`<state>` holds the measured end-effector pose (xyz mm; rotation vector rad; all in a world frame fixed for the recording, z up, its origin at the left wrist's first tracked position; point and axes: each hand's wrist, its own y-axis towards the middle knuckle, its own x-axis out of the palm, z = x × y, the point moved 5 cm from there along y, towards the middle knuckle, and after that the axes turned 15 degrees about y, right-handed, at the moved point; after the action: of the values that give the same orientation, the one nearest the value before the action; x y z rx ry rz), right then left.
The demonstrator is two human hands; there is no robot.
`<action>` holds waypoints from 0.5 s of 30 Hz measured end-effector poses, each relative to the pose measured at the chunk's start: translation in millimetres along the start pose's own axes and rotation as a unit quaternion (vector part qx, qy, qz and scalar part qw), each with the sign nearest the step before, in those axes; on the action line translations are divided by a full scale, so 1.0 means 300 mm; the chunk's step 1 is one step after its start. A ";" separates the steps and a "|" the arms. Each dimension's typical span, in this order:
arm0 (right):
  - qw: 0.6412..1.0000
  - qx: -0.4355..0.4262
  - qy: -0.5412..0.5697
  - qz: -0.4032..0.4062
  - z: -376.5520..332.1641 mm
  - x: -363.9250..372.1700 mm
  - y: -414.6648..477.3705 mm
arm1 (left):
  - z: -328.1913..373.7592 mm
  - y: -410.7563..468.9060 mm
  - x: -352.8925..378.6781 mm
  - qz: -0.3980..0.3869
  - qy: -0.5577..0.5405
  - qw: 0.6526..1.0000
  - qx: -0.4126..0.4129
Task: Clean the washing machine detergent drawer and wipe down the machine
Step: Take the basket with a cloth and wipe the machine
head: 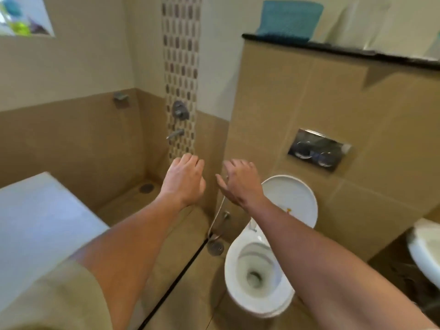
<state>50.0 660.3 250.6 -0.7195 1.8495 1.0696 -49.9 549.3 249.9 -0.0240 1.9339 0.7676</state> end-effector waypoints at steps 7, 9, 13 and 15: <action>0.992 -0.024 -0.058 0.109 0.218 -0.442 0.355 | 0.083 0.579 -0.247 0.114 -0.010 0.993 0.035; 0.988 -0.026 -0.076 0.135 0.267 -0.545 0.459 | 0.088 0.733 -0.303 0.146 -0.001 0.988 0.053; 0.976 -0.032 -0.121 0.177 0.356 -0.704 0.654 | 0.068 1.038 -0.369 0.210 0.023 0.974 0.085; 0.970 -0.036 -0.142 0.196 0.407 -0.776 0.758 | 0.047 1.195 -0.380 0.246 0.034 0.964 0.094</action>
<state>25.1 888.1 512.1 -0.2235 1.7455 1.4170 -104.0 807.6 518.3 0.5720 2.0967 0.9056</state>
